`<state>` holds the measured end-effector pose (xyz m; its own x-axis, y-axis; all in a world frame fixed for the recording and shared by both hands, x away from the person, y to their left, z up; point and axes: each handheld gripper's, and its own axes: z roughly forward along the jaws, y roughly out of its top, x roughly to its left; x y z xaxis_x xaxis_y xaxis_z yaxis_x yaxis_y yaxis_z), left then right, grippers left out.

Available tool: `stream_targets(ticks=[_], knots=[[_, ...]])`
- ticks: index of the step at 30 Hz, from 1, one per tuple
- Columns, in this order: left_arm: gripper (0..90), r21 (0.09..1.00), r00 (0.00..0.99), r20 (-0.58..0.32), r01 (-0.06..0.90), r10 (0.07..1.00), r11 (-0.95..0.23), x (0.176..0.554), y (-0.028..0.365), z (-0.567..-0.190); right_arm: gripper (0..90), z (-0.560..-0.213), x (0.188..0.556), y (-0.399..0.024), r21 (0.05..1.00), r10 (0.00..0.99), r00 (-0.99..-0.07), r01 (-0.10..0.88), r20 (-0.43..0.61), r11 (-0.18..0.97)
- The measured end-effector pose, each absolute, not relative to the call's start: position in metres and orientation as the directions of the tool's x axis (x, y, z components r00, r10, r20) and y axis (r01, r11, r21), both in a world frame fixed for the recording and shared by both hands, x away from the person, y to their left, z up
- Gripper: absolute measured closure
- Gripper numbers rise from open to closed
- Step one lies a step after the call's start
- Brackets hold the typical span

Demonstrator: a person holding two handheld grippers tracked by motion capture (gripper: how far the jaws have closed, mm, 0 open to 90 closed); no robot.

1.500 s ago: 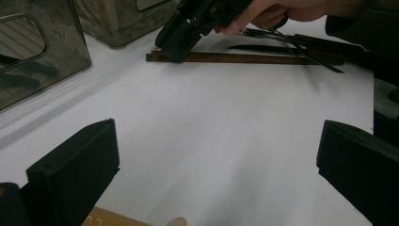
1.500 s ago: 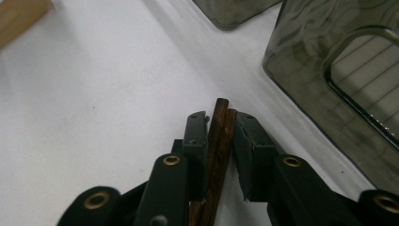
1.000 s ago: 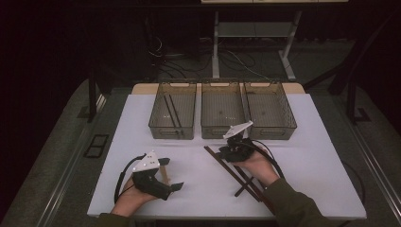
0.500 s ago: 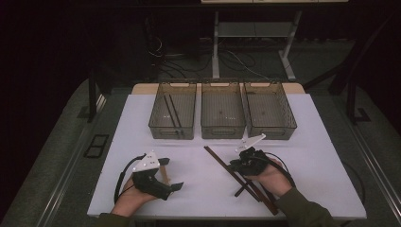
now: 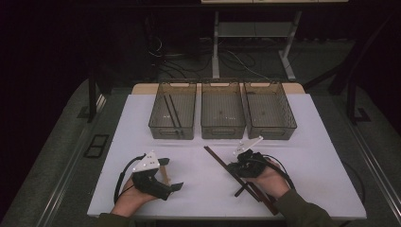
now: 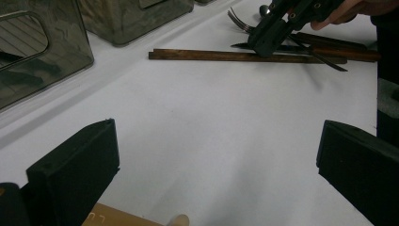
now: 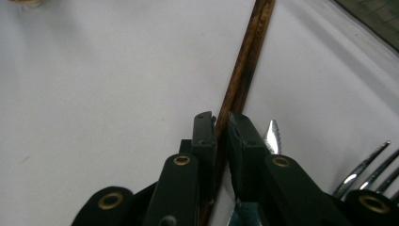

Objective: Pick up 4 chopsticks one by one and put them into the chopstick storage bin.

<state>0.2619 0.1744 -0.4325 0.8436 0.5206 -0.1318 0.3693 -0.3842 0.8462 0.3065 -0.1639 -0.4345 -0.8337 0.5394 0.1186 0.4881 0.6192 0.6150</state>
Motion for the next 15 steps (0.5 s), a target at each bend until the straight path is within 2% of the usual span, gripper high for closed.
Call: stream_targets(ticks=[15], knots=[[0.0, 0.846, 0.844, -0.132, 0.369, 0.520, -0.384, 0.2620, 0.1743, -0.4324, 81.3, -0.4341, 0.3015, -0.1576, 0.607, 0.522, -0.847, 0.470, 0.104, 0.641]])
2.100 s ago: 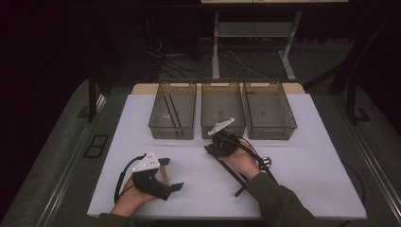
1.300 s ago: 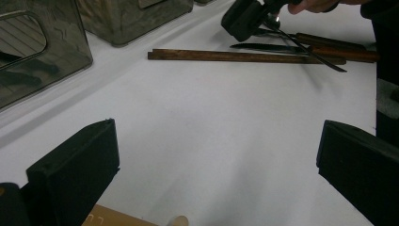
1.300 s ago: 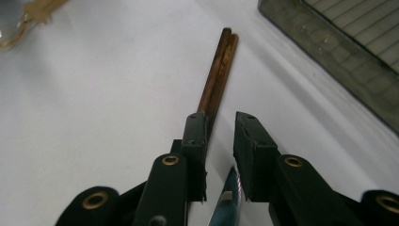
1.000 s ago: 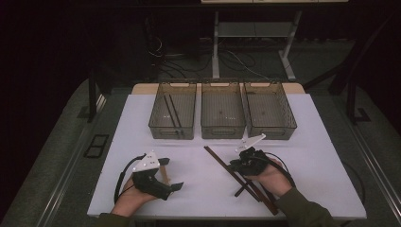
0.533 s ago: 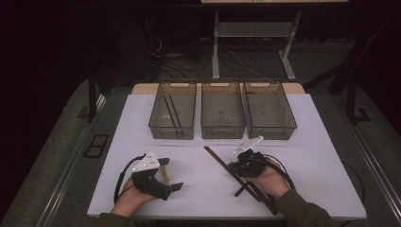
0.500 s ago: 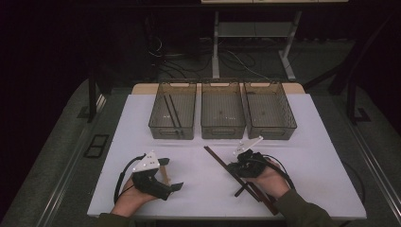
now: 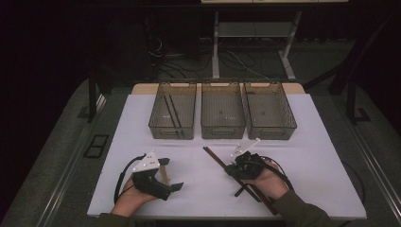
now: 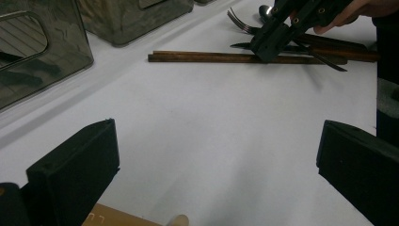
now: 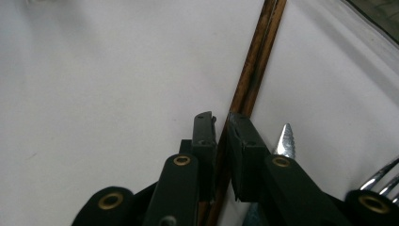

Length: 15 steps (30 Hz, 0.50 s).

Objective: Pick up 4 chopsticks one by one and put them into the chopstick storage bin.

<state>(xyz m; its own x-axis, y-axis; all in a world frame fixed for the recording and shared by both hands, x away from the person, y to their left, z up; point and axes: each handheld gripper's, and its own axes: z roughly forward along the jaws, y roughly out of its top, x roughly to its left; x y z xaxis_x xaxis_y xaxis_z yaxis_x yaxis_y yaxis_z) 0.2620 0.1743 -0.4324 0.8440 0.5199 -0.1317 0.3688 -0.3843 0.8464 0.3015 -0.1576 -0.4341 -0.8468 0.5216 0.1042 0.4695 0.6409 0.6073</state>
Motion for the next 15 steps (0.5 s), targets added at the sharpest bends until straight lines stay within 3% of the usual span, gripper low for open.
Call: stream_targets(ticks=[15], knots=[[0.0, 0.847, 0.847, -0.129, 0.365, 0.516, -0.387, 0.2624, 0.1735, -0.4326, 80.9, -0.4388, 0.2968, -0.1493, 0.595, 0.503, -0.862, 0.435, 0.058, 0.676]])
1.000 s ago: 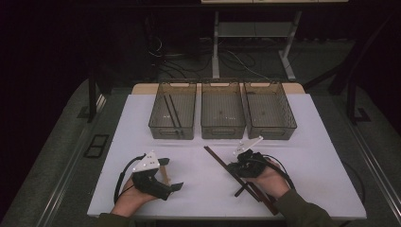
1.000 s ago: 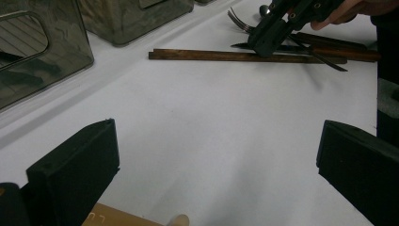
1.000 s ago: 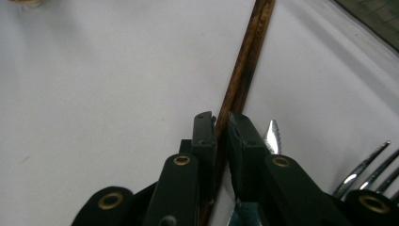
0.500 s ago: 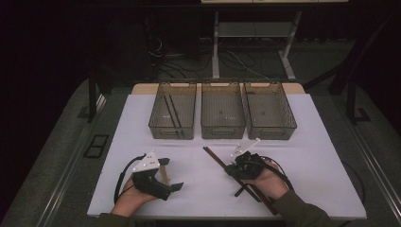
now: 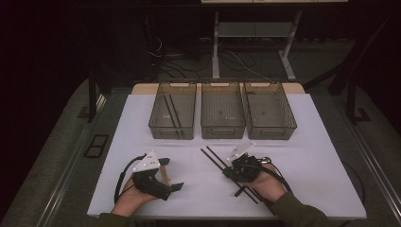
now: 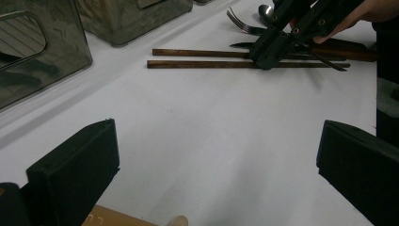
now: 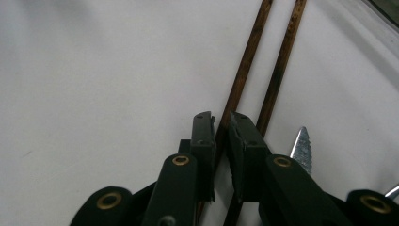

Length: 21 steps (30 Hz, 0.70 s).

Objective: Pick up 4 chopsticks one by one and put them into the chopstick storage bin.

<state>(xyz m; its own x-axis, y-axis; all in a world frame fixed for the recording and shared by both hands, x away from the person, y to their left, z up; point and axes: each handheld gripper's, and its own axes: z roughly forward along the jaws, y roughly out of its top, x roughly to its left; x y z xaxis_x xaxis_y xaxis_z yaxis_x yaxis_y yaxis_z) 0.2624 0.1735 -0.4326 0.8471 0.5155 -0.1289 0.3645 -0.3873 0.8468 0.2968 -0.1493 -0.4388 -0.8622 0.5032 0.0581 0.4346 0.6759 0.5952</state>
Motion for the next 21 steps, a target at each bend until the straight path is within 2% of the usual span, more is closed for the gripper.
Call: stream_targets(ticks=[13, 21], knots=[[0.0, 0.847, 0.848, -0.130, 0.365, 0.514, -0.386, 0.2627, 0.1731, -0.4326, 82.5, -0.4387, 0.2961, -0.1481, 0.597, 0.500, -0.863, 0.440, 0.074, 0.671], [0.0, 0.848, 0.848, -0.130, 0.363, 0.514, -0.386, 0.2626, 0.1731, -0.4322, 84.2, -0.4386, 0.2918, -0.1429, 0.597, 0.450, -0.889, 0.405, 0.081, 0.692]])
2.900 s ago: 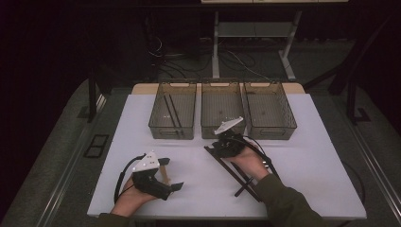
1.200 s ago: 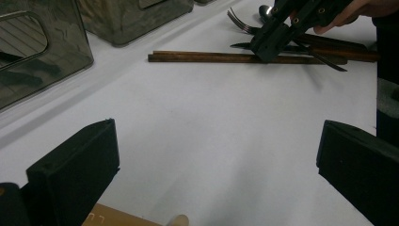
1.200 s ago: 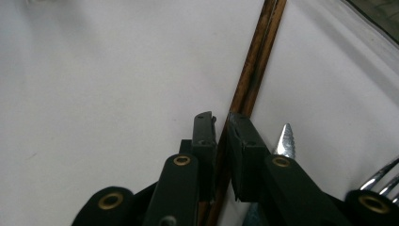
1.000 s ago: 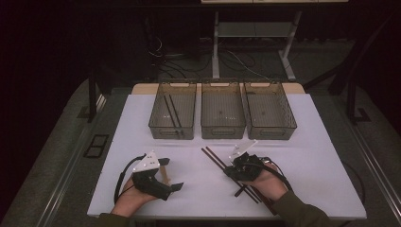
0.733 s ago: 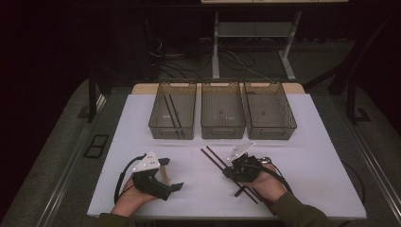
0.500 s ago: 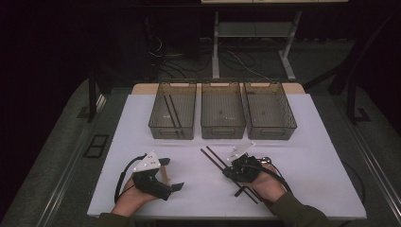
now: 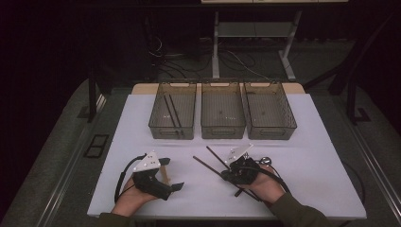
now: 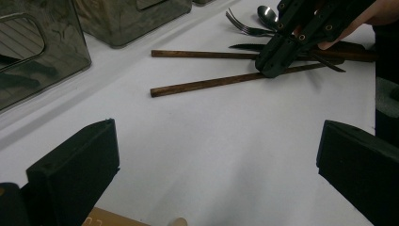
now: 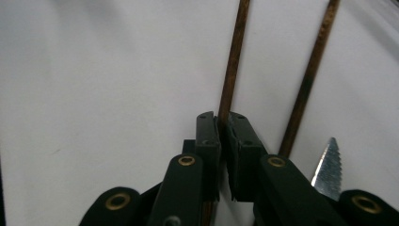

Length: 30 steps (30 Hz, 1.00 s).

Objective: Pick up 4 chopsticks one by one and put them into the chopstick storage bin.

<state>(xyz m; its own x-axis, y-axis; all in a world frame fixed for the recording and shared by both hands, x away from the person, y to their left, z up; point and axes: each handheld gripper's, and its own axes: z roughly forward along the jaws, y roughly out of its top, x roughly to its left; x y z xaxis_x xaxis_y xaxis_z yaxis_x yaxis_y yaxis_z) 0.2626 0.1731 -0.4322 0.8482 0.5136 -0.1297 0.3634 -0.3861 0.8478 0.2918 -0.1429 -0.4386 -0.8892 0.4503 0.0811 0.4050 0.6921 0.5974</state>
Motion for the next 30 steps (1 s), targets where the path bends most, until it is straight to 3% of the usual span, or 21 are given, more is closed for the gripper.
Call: stream_targets(ticks=[6, 15, 21, 30], knots=[[0.0, 0.848, 0.848, -0.130, 0.363, 0.513, -0.385, 0.263, 0.173, -0.432, 79.9, -0.439, 0.291, -0.141, 0.593, 0.431, -0.901, 0.378, 0.057, 0.711], [0.0, 0.848, 0.847, -0.131, 0.365, 0.515, -0.384, 0.263, 0.172, -0.432, 84.9, -0.438, 0.286, -0.137, 0.592, 0.444, -0.896, 0.371, 0.025, 0.715], [0.0, 0.846, 0.849, -0.129, 0.364, 0.513, -0.389, 0.263, 0.173, -0.432, 85.5, -0.438, 0.287, -0.128, 0.607, 0.443, -0.892, 0.402, 0.090, 0.686], [0.0, 0.848, 0.848, -0.131, 0.364, 0.513, -0.385, 0.263, 0.173, -0.432, 85.5, -0.432, 0.294, -0.118, 0.632, 0.443, -0.891, 0.398, 0.095, 0.665]])
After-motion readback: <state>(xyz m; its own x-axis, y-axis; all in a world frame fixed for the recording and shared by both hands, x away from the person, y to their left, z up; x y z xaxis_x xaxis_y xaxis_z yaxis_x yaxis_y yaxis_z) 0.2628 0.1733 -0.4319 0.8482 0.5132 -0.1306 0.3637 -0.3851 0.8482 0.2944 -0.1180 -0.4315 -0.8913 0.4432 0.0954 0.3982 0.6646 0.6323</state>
